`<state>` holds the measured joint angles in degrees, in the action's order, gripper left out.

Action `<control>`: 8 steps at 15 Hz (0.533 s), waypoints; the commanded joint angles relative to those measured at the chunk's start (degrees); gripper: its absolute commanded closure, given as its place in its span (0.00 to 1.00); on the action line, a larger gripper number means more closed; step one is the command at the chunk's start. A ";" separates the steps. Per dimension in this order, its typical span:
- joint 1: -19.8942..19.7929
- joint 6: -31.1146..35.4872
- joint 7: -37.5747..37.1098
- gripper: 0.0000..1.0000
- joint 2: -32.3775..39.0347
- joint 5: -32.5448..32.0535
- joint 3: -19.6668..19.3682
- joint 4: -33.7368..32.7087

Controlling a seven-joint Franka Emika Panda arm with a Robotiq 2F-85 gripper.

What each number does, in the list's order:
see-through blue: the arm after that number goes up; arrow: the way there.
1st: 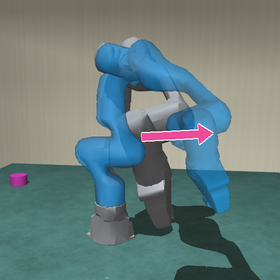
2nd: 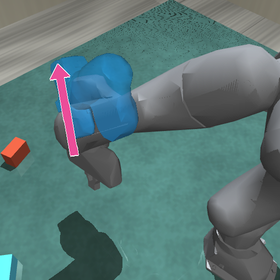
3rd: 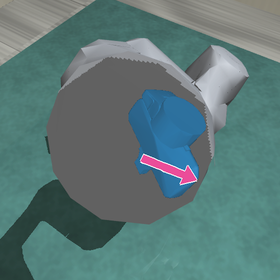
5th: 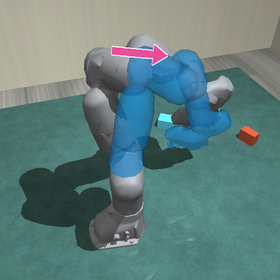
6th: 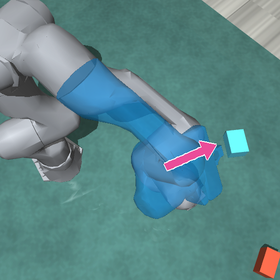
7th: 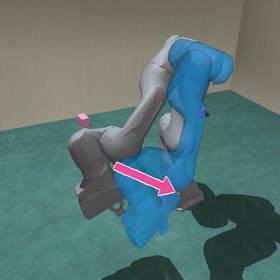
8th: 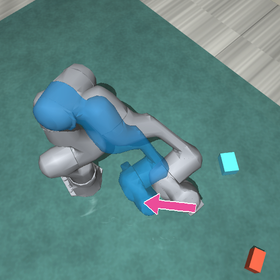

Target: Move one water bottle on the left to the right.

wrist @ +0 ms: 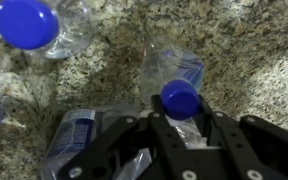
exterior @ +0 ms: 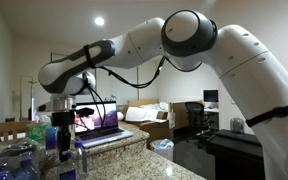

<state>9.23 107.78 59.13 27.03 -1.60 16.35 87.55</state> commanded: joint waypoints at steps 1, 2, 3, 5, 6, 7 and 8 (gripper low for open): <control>-2.88 4.68 1.49 0.85 -8.72 4.32 -0.64 12.68; -3.43 5.08 1.70 0.85 -9.95 5.28 -0.95 14.46; -4.22 5.94 2.13 0.85 -11.42 6.15 -1.45 16.77; -5.35 7.63 2.04 0.85 -14.22 7.31 -2.70 20.56; -5.87 8.75 1.83 0.85 -15.64 7.65 -3.44 22.52; -6.53 9.80 2.11 0.85 -17.04 8.20 -4.25 24.41; -6.93 10.55 2.12 0.86 -18.21 8.48 -5.02 25.95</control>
<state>4.04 114.31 59.15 14.80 4.43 12.97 105.46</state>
